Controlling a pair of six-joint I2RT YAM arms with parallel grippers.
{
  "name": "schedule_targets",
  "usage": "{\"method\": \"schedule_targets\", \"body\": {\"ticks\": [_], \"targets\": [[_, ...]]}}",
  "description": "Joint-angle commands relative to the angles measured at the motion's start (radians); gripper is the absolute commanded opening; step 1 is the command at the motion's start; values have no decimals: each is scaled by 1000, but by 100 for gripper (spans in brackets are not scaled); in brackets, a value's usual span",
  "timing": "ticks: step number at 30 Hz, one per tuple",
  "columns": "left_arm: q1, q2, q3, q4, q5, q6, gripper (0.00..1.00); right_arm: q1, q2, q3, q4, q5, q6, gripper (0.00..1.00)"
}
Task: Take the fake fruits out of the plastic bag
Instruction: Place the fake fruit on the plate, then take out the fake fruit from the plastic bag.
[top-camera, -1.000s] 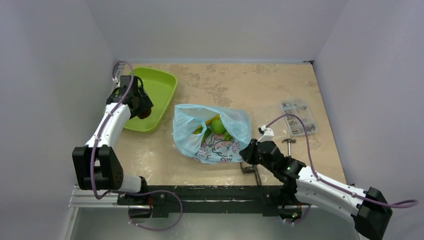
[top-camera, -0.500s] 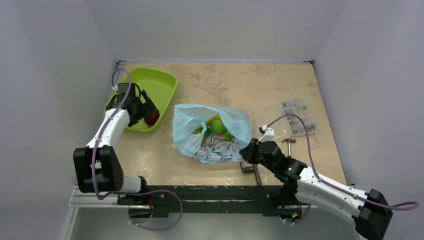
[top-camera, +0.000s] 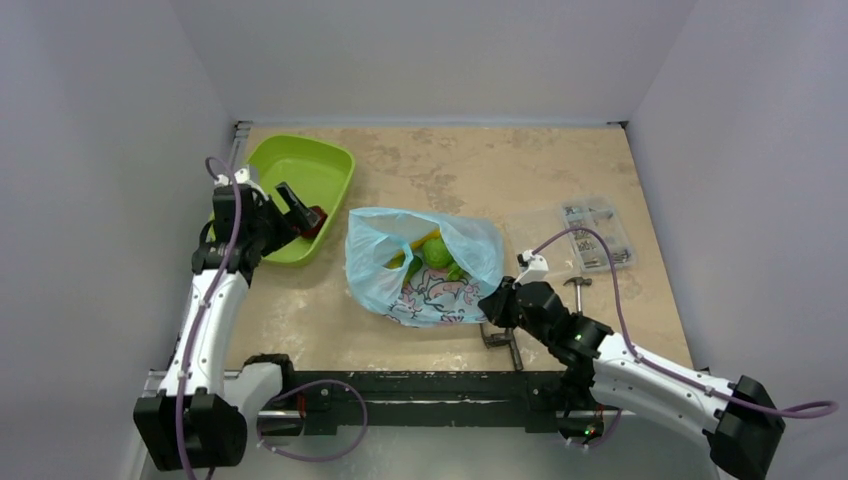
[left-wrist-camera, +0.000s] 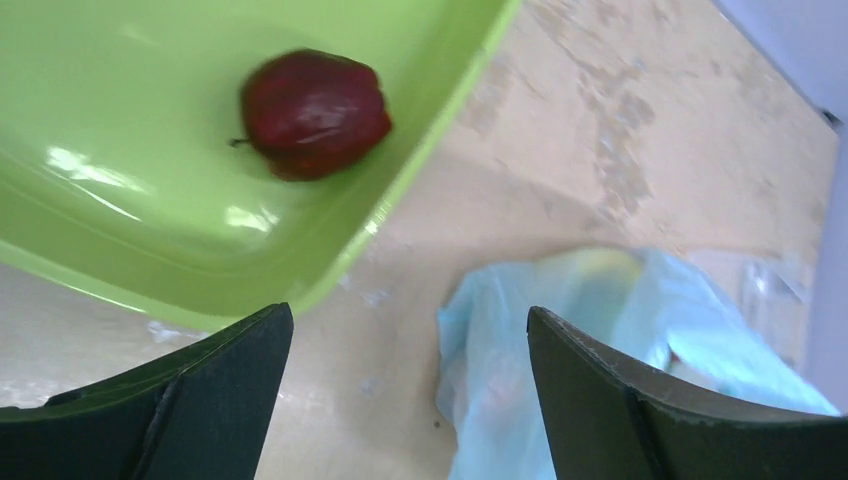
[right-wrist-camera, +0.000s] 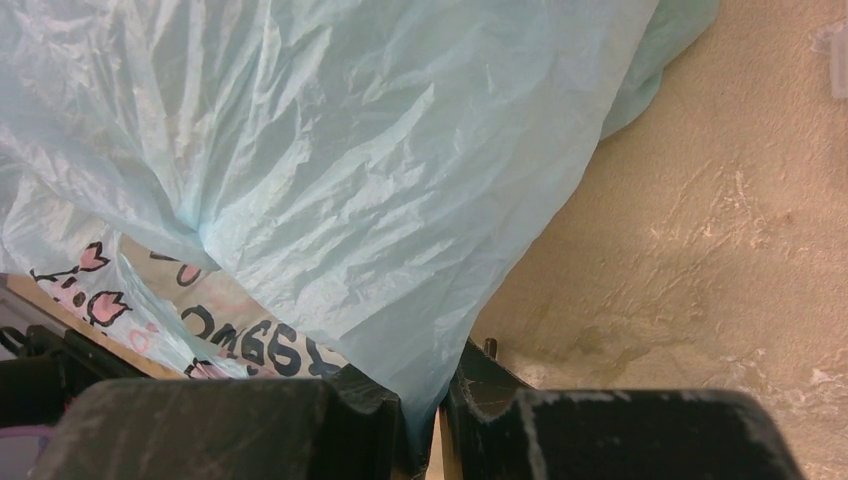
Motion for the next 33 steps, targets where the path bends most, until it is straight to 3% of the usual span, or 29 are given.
{"method": "schedule_targets", "body": {"ticks": [1, 5, 9, 14, 18, 24, 29, 33], "targets": [[-51, -148, -68, 17, 237, -30, 85, 3, 3, -4, 35, 12, -15, 11], [-268, -279, -83, 37, 211, -63, 79, 3, 24, -1, 43, 5, -19, 11], [-544, -292, -88, 74, 37, -115, 76, 3, 28, 0, 47, 9, -21, 11], [-868, -128, -71, 198, -143, -67, 74, 3, 23, -4, 49, 11, -21, 11], [-1022, 98, 25, 252, -260, 100, 71, 3, 20, -3, 46, 15, -19, 11], [-1036, 312, 49, 354, -285, 244, 69, 3, -15, -11, 30, 22, -14, 11], [-1035, 479, 103, 367, -289, 386, 60, 3, -37, -19, 33, 24, -13, 11], [-1035, 529, 130, 345, -400, 420, 58, 3, -23, -15, 32, 19, -15, 11]]}}
